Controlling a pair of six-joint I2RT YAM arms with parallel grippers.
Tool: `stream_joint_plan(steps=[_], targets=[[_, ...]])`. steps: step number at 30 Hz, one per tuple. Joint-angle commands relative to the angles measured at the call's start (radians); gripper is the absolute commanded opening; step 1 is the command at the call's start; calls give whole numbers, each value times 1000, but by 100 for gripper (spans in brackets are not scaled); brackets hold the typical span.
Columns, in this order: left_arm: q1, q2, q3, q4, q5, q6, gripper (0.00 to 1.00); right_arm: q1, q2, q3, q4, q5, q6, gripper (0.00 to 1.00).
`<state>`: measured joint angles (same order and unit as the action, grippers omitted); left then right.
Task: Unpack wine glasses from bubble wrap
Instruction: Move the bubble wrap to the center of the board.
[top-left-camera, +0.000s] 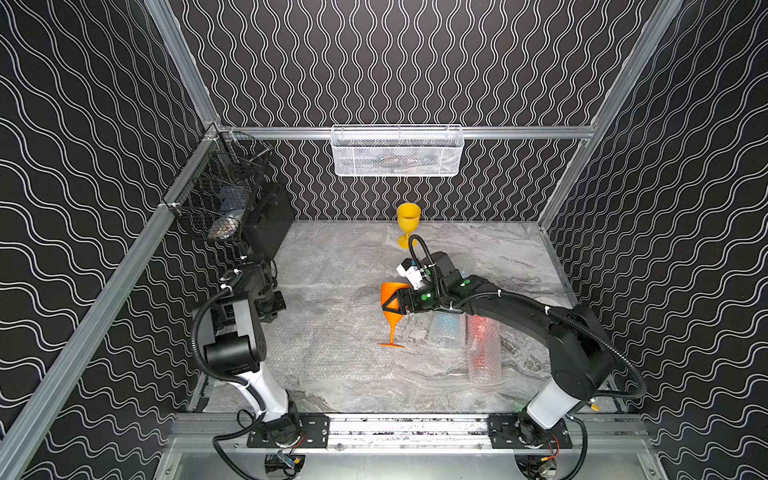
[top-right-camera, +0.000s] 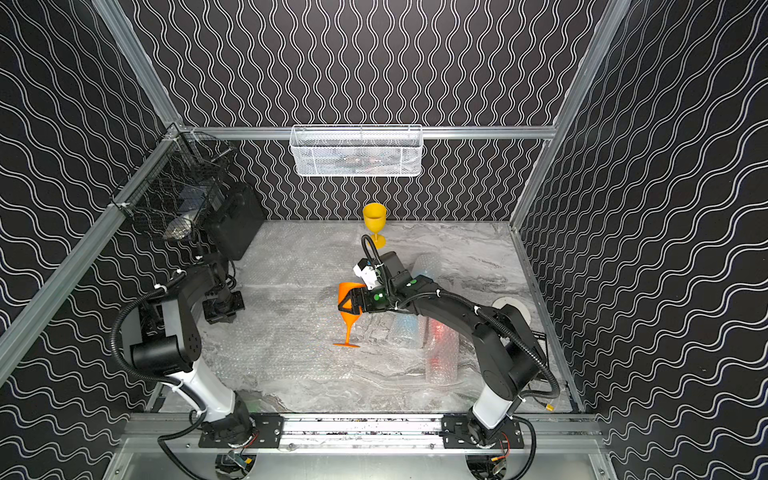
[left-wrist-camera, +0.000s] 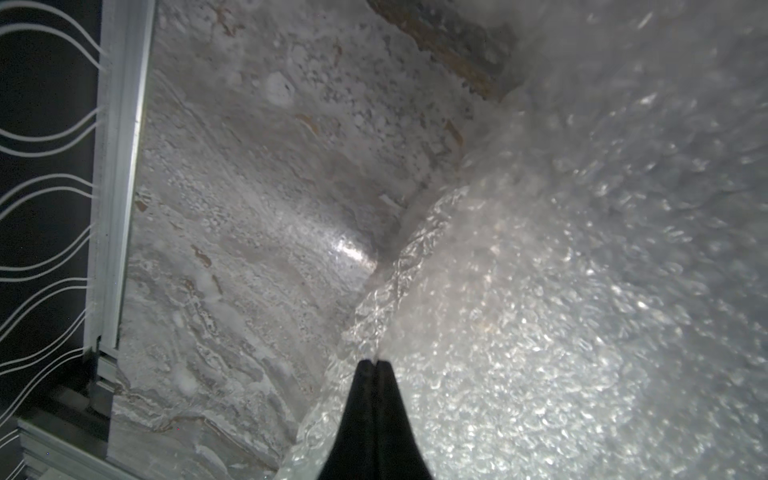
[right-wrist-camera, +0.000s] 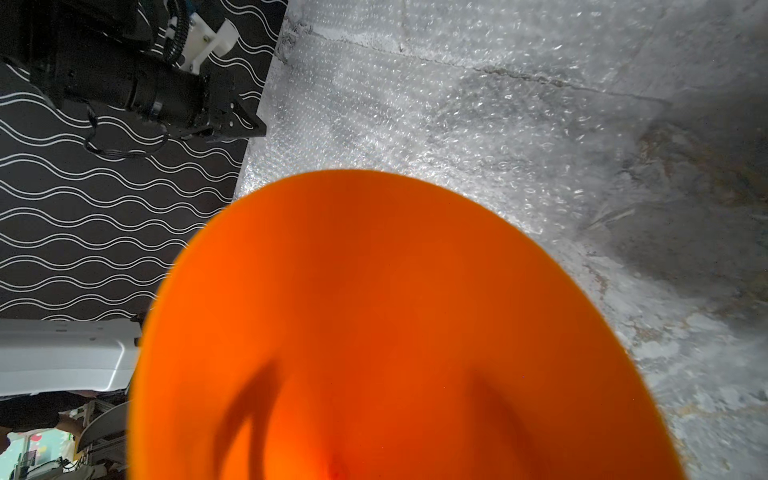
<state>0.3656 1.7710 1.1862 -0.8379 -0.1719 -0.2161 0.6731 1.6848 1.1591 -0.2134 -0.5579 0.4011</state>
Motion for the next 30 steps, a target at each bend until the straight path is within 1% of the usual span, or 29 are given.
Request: stream_joint_plan(steps=[1, 4, 14, 18, 20, 22, 23, 25, 30], targets=[[25, 10, 24, -13, -31, -22, 0, -3, 1, -2, 36, -17, 2, 80], [42, 22, 43, -11, -15, -24, 0, -3, 3, -1, 37, -19, 2, 80], [49, 38, 64, 3, 32, -22, 0, -4, 15, 7, 31, -19, 1, 80], [49, -3, 52, 10, 45, -26, 13, -4, 17, 8, 31, -13, 1, 80], [49, -38, 45, 14, 36, -30, 17, -5, 18, 10, 27, -3, -2, 80], [49, -78, 37, 19, 27, -36, 19, -9, 18, 14, 22, 8, -5, 80], [49, -99, 33, 21, 32, -40, 22, -10, 18, 16, 21, 14, -5, 80], [48, -140, 26, 27, 50, -49, 24, -15, 17, 16, 19, 32, -7, 80], [48, -259, 3, 65, 183, -68, 27, -24, 22, 26, 6, 92, -14, 80]])
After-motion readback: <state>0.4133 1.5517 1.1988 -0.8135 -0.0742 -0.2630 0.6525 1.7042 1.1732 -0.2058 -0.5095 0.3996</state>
